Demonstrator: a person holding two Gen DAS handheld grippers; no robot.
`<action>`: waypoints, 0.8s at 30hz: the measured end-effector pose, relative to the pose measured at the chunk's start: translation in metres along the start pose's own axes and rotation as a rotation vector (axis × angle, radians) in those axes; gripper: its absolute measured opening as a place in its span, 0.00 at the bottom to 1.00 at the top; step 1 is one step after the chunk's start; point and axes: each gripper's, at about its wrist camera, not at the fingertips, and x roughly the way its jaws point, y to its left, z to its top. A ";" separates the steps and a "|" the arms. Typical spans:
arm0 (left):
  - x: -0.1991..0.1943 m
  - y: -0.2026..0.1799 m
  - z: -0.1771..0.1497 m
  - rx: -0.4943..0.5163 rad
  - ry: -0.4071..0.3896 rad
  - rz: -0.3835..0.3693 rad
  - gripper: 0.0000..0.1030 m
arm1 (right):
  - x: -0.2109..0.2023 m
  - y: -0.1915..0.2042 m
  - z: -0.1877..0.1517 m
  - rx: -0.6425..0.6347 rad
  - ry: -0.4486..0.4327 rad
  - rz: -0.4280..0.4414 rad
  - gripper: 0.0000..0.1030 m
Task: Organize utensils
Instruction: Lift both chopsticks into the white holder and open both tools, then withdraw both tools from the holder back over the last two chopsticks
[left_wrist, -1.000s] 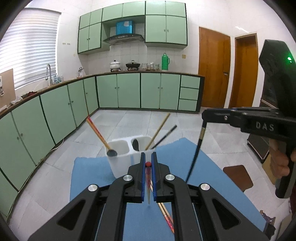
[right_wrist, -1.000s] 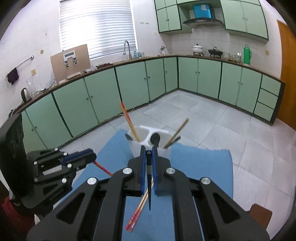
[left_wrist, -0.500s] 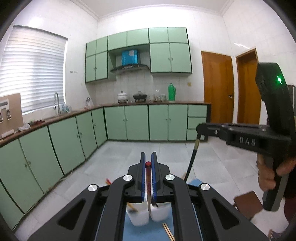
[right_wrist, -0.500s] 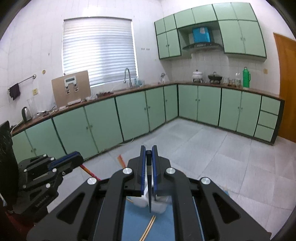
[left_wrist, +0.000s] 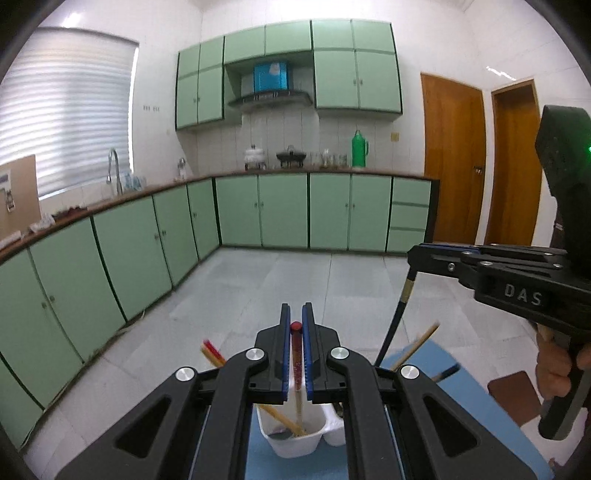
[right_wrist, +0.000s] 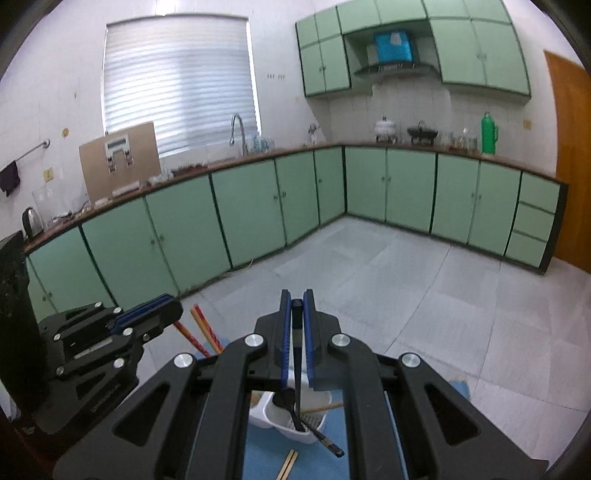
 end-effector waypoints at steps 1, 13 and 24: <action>0.003 0.002 -0.004 -0.006 0.010 0.004 0.07 | 0.003 0.002 -0.004 -0.001 0.011 -0.004 0.06; -0.050 0.006 -0.017 -0.052 -0.039 0.030 0.48 | -0.045 -0.007 -0.018 0.051 -0.083 -0.090 0.65; -0.109 -0.030 -0.106 -0.056 -0.008 0.066 0.71 | -0.108 -0.002 -0.107 0.070 -0.097 -0.166 0.94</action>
